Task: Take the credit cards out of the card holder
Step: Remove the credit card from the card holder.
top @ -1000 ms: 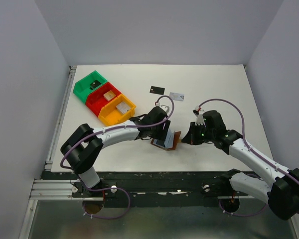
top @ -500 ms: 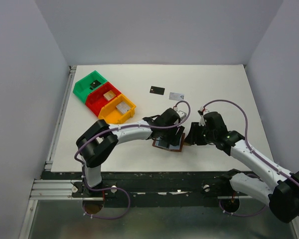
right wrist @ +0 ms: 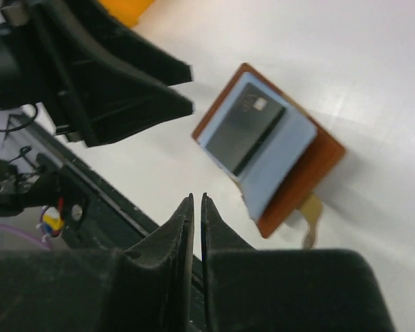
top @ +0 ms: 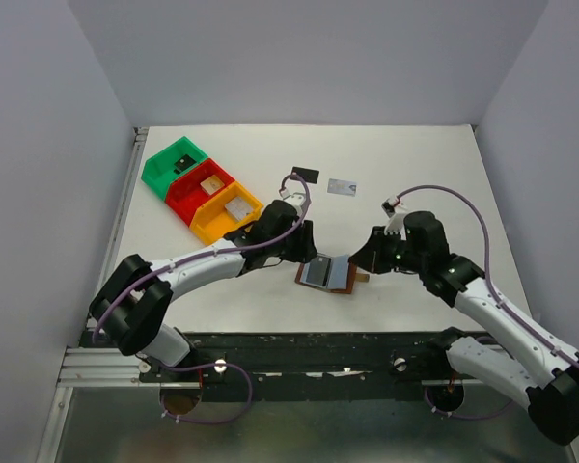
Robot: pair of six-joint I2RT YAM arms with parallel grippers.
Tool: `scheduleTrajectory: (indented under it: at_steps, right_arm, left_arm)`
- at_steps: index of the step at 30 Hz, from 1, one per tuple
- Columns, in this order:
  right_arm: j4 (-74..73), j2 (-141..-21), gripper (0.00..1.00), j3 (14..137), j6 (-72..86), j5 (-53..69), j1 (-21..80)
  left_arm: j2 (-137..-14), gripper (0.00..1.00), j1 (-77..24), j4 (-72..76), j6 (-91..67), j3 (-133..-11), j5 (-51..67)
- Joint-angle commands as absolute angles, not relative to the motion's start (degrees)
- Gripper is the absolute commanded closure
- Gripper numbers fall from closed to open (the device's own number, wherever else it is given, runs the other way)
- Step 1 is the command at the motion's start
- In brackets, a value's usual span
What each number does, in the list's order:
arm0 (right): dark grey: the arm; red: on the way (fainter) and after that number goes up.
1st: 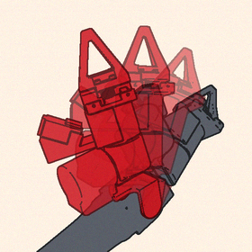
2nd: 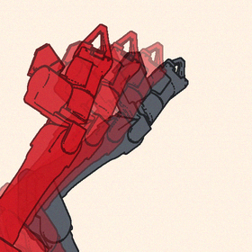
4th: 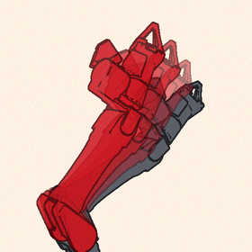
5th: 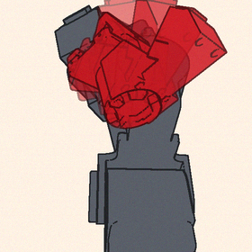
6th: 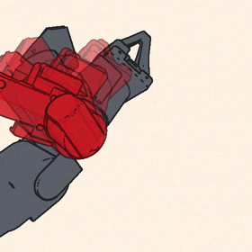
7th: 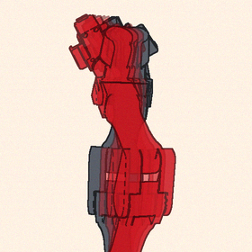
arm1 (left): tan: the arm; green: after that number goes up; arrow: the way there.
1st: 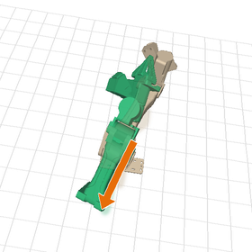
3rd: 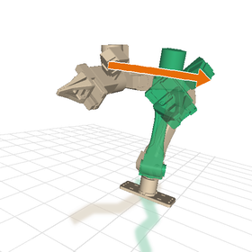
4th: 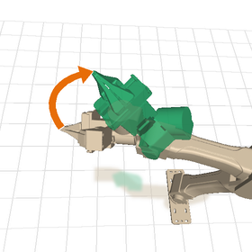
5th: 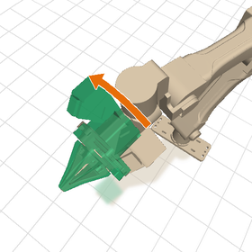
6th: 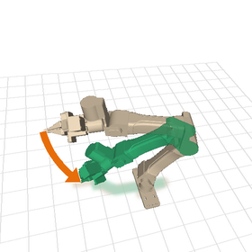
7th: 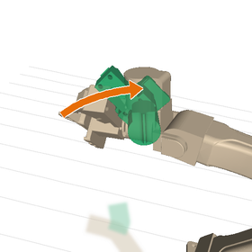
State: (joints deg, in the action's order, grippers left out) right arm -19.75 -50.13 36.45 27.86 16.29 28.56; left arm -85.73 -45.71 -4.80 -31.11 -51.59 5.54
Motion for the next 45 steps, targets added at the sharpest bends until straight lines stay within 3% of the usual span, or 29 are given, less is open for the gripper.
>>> scheduleTrajectory:
  at_steps: [1,8,27,37,45]
  right_arm:
    - [-9.2,-56.8,0.86,38.4,31.7,27.2,31.6]
    - [2.1,-69.5,0.82,36.3,38.8,27.6,32.2]
    - [13.7,-86.5,0.61,27.8,41.6,28.5,27.0]
    - [15.6,-86.8,0.6,27.3,41.9,29.7,25.8]
    - [5.7,-77.7,0.6,30.1,36.1,26.1,25.8]
  left_arm:
    - [-86.9,0.51,-43.2,-0.4,-36.6,-48.2,5.5]
    - [-89.8,0.69,-41.4,4.6,-40.0,-48.9,6.4]
    - [-96.2,0.73,-41.0,7.6,-39.4,-49.1,11.1]
    - [-97.5,0.74,-41.1,6.9,-39.1,-48.5,11.9]
    - [-95.5,0.76,-41.9,8.0,-37.6,-47.3,9.5]
